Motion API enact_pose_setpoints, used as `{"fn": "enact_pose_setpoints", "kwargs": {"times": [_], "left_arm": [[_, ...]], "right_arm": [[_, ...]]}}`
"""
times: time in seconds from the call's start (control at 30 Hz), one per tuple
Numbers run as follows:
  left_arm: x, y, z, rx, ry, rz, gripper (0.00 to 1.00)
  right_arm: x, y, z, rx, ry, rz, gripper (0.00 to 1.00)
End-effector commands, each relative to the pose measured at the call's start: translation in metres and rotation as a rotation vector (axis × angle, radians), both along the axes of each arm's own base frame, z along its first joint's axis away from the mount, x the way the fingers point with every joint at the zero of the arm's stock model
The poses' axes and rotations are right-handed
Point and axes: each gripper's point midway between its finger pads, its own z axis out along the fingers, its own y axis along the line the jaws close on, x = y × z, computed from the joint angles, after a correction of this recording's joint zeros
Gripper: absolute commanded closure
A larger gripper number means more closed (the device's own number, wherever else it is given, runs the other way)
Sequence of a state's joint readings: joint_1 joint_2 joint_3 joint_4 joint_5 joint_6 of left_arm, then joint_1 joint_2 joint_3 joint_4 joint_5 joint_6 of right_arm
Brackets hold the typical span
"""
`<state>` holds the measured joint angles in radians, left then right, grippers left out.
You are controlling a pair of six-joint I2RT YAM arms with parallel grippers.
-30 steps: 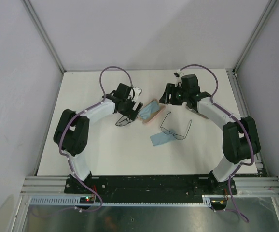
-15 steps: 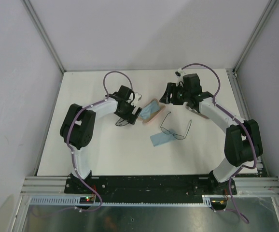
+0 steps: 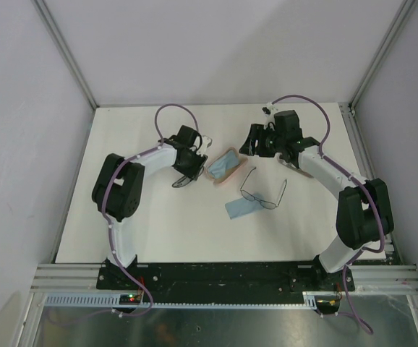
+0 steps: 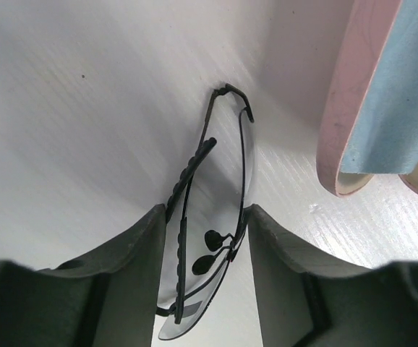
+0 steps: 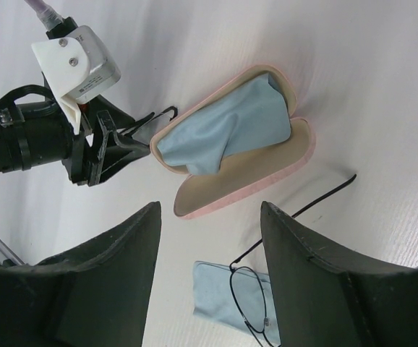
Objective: Organize the sunglasses
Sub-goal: Pick up the sunglasses from the center of the board.
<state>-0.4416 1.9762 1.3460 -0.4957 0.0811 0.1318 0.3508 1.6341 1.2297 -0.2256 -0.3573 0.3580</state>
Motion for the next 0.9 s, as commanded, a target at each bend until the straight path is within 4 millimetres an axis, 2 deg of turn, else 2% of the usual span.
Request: {"fn": "enact_pose_setpoints", "kwargs": {"times": [0.0,0.3,0.53,0.6,0.67,0.73,0.8,0.87], "left_arm": [[0.008,0.003,0.015,0.007,-0.037,0.026,0.51],[0.020,0.009,0.068,-0.032,-0.147,0.102,0.52],[0.017,-0.009,0.130,-0.197,-0.224,0.102,0.52],[0.016,-0.010,0.141,-0.214,-0.243,0.102,0.50],[0.016,-0.007,0.145,-0.214,-0.251,0.132,0.43],[0.015,-0.005,0.141,-0.202,-0.246,0.142,0.30],[0.016,-0.003,0.130,-0.181,-0.230,0.150,0.18],[0.017,0.000,0.118,-0.157,-0.211,0.157,0.13]], "right_arm": [[0.002,0.004,0.014,0.027,-0.043,0.014,0.39],[0.001,0.006,0.012,0.032,-0.033,0.019,0.39],[0.000,0.005,0.011,0.023,-0.032,0.017,0.39],[0.000,0.005,0.010,0.021,-0.030,0.018,0.39],[0.000,0.005,0.009,0.018,-0.028,0.017,0.38],[0.000,0.005,0.008,0.016,-0.026,0.018,0.38],[-0.001,0.005,0.008,0.015,-0.025,0.018,0.38],[-0.001,0.005,0.008,0.014,-0.025,0.019,0.38]]}}
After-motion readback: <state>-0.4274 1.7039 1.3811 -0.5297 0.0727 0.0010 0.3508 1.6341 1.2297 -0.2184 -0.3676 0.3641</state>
